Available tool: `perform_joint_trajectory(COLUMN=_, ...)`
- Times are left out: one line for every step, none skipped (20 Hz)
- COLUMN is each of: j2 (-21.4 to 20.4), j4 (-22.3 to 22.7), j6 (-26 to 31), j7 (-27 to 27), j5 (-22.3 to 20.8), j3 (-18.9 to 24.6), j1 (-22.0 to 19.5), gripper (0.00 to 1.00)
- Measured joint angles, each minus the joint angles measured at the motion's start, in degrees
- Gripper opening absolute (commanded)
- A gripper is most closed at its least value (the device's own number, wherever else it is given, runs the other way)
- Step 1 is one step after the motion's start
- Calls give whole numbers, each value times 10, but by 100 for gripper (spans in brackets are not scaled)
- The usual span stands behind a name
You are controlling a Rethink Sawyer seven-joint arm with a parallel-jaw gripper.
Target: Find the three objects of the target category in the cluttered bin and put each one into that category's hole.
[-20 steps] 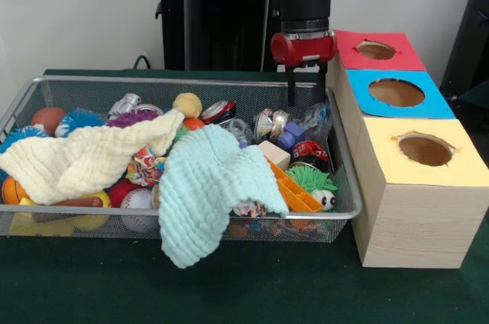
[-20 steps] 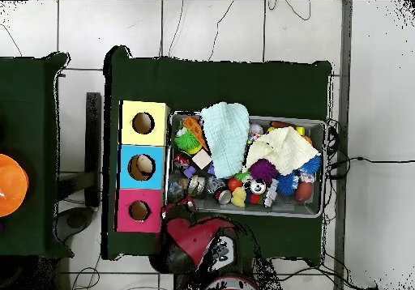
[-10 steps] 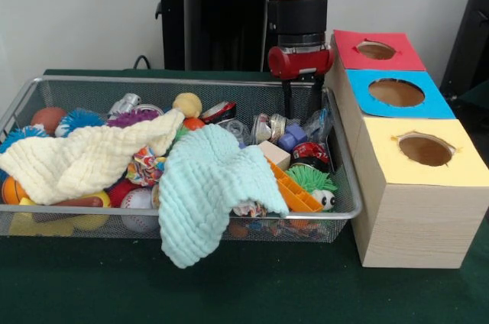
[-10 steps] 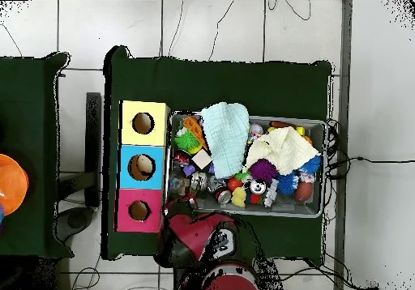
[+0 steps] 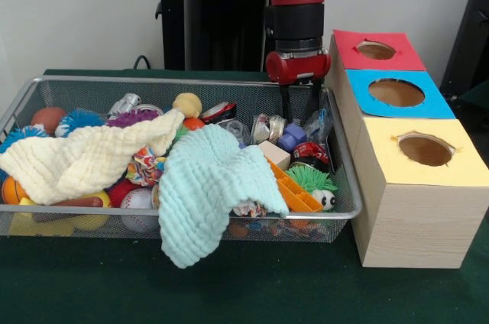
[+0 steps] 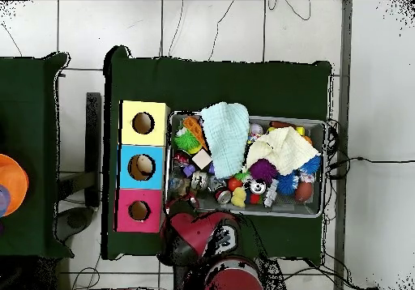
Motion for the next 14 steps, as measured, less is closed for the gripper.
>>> perform_joint_trajectory(j2=-3, j4=0, j6=0, j7=0, j5=-5, j3=4, j1=-5, gripper=100)
perform_joint_trajectory(j2=-8, j4=0, j6=1, j7=0, j5=-9, j3=10, j1=-10, gripper=100)
perform_joint_trajectory(j2=-11, j4=0, j6=2, j7=0, j5=-11, j3=13, j1=-13, gripper=100)
perform_joint_trajectory(j2=-18, j4=0, j6=7, j7=0, j5=-16, j3=20, j1=-20, gripper=100)
perform_joint_trajectory(j2=-21, j4=0, j6=10, j7=0, j5=-17, j3=23, j1=-23, gripper=100)
perform_joint_trajectory(j2=-28, j4=0, j6=14, j7=0, j5=-18, j3=29, j1=-26, gripper=100)
perform_joint_trajectory(j2=-34, j4=0, j6=18, j7=0, j5=-19, j3=34, j1=-30, gripper=100)
perform_joint_trajectory(j2=-37, j4=0, j6=22, j7=0, j5=-18, j3=37, j1=-31, gripper=100)
perform_joint_trajectory(j2=-47, j4=0, j6=29, j7=0, j5=-19, j3=42, j1=-33, gripper=100)
perform_joint_trajectory(j2=-56, j4=0, j6=37, j7=0, j5=-19, j3=47, j1=-35, gripper=100)
perform_joint_trajectory(j2=-61, j4=0, j6=42, j7=0, j5=-19, j3=48, j1=-35, gripper=100)
perform_joint_trajectory(j2=-68, j4=0, j6=48, j7=0, j5=-19, j3=48, j1=-33, gripper=100)
perform_joint_trajectory(j2=-74, j4=0, j6=52, j7=0, j5=-19, j3=48, j1=-31, gripper=100)
perform_joint_trajectory(j2=-79, j4=0, j6=55, j7=0, j5=-19, j3=49, j1=-29, gripper=100)
